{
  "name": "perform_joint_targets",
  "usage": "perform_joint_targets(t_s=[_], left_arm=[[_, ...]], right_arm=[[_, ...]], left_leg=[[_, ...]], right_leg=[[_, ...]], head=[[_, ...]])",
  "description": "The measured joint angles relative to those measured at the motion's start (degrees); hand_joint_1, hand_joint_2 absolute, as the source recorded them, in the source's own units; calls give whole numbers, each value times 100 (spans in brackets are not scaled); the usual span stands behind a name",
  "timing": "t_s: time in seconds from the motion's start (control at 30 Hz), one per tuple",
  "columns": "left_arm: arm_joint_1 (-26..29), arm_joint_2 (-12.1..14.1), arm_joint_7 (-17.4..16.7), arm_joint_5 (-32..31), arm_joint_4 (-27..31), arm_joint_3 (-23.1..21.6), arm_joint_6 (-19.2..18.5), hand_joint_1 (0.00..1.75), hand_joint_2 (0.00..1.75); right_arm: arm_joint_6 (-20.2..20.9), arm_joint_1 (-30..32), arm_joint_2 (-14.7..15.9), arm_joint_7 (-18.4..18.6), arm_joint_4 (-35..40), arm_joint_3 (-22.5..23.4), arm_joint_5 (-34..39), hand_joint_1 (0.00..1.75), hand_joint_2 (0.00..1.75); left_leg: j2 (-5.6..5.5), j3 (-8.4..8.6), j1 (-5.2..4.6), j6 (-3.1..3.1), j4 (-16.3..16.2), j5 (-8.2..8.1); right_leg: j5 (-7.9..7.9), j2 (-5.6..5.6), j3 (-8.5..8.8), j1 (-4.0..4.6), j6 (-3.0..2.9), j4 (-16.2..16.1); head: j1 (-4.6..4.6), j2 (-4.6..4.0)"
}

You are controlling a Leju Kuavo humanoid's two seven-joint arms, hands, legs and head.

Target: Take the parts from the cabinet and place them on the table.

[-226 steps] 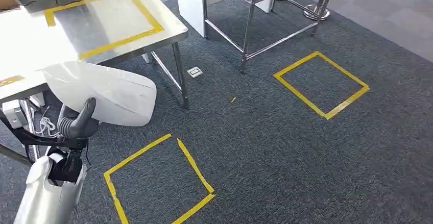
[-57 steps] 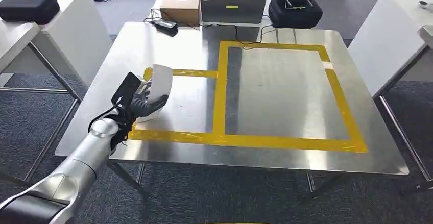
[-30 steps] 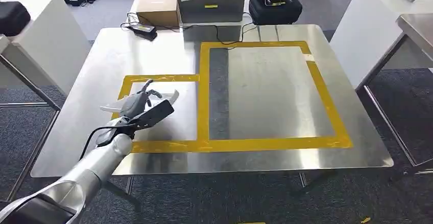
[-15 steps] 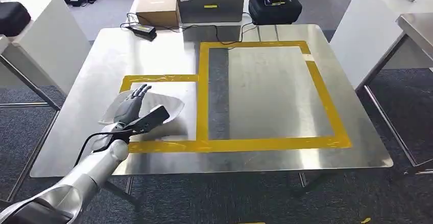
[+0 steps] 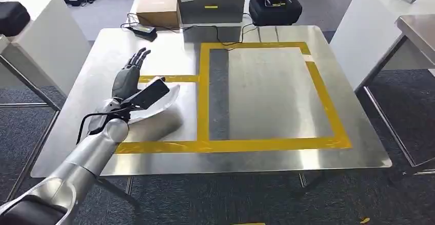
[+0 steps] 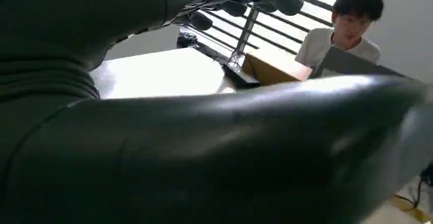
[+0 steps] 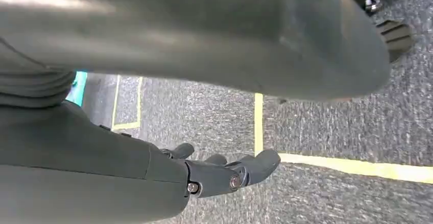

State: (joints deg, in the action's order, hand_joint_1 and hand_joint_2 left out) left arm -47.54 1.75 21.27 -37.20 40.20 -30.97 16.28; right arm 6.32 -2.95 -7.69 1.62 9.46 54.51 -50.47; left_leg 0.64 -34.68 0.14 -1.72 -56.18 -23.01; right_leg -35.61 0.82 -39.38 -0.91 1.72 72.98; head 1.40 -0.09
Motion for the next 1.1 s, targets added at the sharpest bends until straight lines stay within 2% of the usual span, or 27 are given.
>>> perform_joint_targets(t_s=[0.03, 0.07, 0.13, 0.17, 0.2, 0.23, 0.27, 0.33, 0.37, 0.4, 0.47, 0.5, 0.53, 0.57, 0.6, 0.67, 0.7, 0.73, 0.77, 0.83, 0.87, 0.9, 0.93, 1.0, 1.03, 1.07, 1.1], left_arm=[[41, 9, -37, -66, 153, 48, 0, 0, 0], [78, 17, -72, -136, 273, 85, 0, 0, 0], [134, 35, -161, -325, 532, 161, 37, 0, 0], [145, 52, -195, -369, 660, 203, 61, 0, 0], [163, 81, -216, -389, 794, 255, 72, 0, 0], [204, 107, -223, -398, 912, 302, 74, 0, 0], [237, 154, -229, -400, 1039, 358, 79, 0, 0], [303, 210, -240, -400, 1203, 446, 79, 0, 0], [337, 249, -242, -400, 1254, 483, 81, 0, 0], [362, 271, -251, -400, 1307, 505, 81, 0, 0], [375, 310, -249, -400, 1379, 533, 81, 0, 0], [400, 315, -247, -391, 1403, 559, 79, 0, 0], [454, 319, -236, -354, 1444, 597, 77, 0, 0], [512, 334, -227, -341, 1499, 625, 70, 0, 0], [558, 350, -223, -339, 1571, 660, 48, 0, 0], [598, 383, -208, -369, 1754, 725, -11, 0, 0], [607, 400, -199, -410, 1831, 758, -28, 0, 0], [645, 406, -190, -434, 1901, 775, -50, 0, 0], [677, 424, -186, -476, 1921, 784, -55, 0, 0], [713, 435, -188, -568, 1923, 784, -55, 0, 0], [740, 420, -188, -610, 1923, 784, -50, 0, 0], [758, 411, -188, -646, 1916, 784, -44, 0, 0], [769, 387, -179, -677, 1908, 782, -26, 0, 0], [815, 352, -168, -721, 1875, 780, 13, 0, 0], [847, 339, -151, -732, 1851, 778, 44, 0, 0], [869, 337, -131, -734, 1831, 776, 61, 0, 0], [876, 339, -116, -732, 1811, 769, 66, 0, 0]], right_arm=[[0, 2, 0, 9, 0, 7, 0, 0, 0], [0, 2, 0, 20, 0, 20, 0, 0, 0], [0, -3, 4, 26, 0, 44, 0, 0, 0], [0, -12, 2, 22, 0, 44, 0, 0, 0], [13, -19, -35, -2, -2, 46, -2, 0, 0], [17, -8, -28, -24, 0, 50, -4, 0, 0], [22, -12, -28, -26, 0, 57, -9, 0, 0], [39, -18, -26, -42, 0, 81, -9, 0, 0], [44, -18, -26, -42, 0, 85, -9, 0, 0], [44, -16, -26, -42, 0, 87, -9, 0, 0], [46, -13, -26, -42, 0, 98, -9, 0, 0], [46, -13, -26, -39, 0, 103, -9, 0, 0], [48, -14, -26, -39, 0, 114, -11, 0, 0], [55, -14, -26, -37, 0, 131, -26, 0, 0], [70, -12, -26, -24, 0, 136, -53, 0, 0], [89, -10, -28, -26, 0, 138, -79, 0, 0], [100, -10, -39, -46, 0, 140, -87, 0, 0], [100, -10, -44, -50, 0, 140, -100, 0, 0], [101, -8, -42, -59, 0, 140, -107, 0, 0], [101, -10, -42, -59, 0, 140, -111, 0, 0], [88, -11, -35, -57, 0, 140, -111, 0, 0], [87, -11, -35, -46, 0, 140, -111, 0, 0], [85, -12, -37, -33, 0, 140, -111, 0, 0], [57, -16, -31, 0, 0, 140, -111, 0, 0], [50, -16, -26, 17, 0, 142, -111, 0, 0], [39, -15, -15, 35, 0, 144, -111, 0, 0], [33, -14, -11, 50, 0, 146, -111, 0, 0]], left_leg=[[10, -26, 20, 21, -19, 8], [16, -55, 49, 56, -45, 11], [23, -143, 148, 161, -153, -1], [24, -221, 191, 246, -273, -25], [7, -286, 170, 320, -303, -18], [4, -298, 145, 367, -354, -27], [-9, -324, 147, 397, -389, -9], [-14, -328, 171, 498, -325, 71], [-19, -382, 191, 521, -374, -9], [-19, -453, 188, 515, -564, -254], [-29, -715, 163, 506, -1371, -815], [-31, -825, 150, 495, -1771, -1019], [-32, -857, 131, 467, -2031, -1122], [-35, -768, 111, 431, -2021, -1090], [-42, -563, 83, 370, -1766, -967], [-77, 109, -9, 191, -778, -676], [-90, 269, -44, 116, -417, -821], [-54, 328, -63, 186, -389, -694], [-76, 320, -93, 193, -353, -644], [-73, 306, -121, 145, -280, -562], [-38, 321, -19, 103, -155, -455], [-21, 308, -39, 75, -121, -403], [-13, 268, -39, 9, -117, -360], [-3, 166, -48, 1, -134, -298], [9, 106, -50, 5, -160, -273], [16, 48, -50, 7, -190, -255], [20, -10, -49, 13, -224, -235]], right_leg=[[12, -5, -75, -39, 39, 172], [145, -18, -13, -77, 88, 59], [584, -69, 418, -170, 216, -757], [668, -123, 707, -242, 335, -1331], [642, -45, 676, -162, 301, -1160], [747, -3, 555, -164, 150, -1095], [626, -3, 560, -195, 66, -1178], [675, 12, 486, -162, -67, -1114], [721, -1, 459, -169, -138, -1130], [761, 0, 421, -157, -190, -1133], [834, 1, 327, -117, -248, -1133], [870, 0, 282, -89, -265, -1133], [908, 1, 232, -59, -283, -1133], [948, 3, 182, -32, -291, -1133], [992, 8, 130, -6, -296, -1133], [1078, 22, 41, 38, -294, -1140], [1117, 20, 18, 30, -281, -1162], [1171, 12, 20, 28, -236, -1218], [1217, 11, 43, 2, -195, -1254], [1321, 13, 49, -14, -124, -1348], [1281, 16, 12, -2, -79, -1346], [1123, -6, -8, 30, -52, -1256], [832, -11, -112, 22, -40, -938], [342, -16, -392, 19, -18, -68], [220, -16, -469, 21, -8, 260], [238, -19, -427, 21, -6, 316], [355, -26, -259, 21, -11, 124]], head=[[-2, 0], [0, 0], [-2, 0], [-6, 0], [-41, 0], [-39, 0], [-33, 0], [-37, 0], [-31, 0], [-31, 0], [-28, 0], [-28, 0], [-31, 0], [-31, 0], [-31, 0], [-35, 0], [-39, 0], [-44, 0], [-20, 0], [-17, 0], [-16, 0], [-24, 0], [-37, 0], [-44, 0], [-44, 0], [-46, 0], [-44, 0]])
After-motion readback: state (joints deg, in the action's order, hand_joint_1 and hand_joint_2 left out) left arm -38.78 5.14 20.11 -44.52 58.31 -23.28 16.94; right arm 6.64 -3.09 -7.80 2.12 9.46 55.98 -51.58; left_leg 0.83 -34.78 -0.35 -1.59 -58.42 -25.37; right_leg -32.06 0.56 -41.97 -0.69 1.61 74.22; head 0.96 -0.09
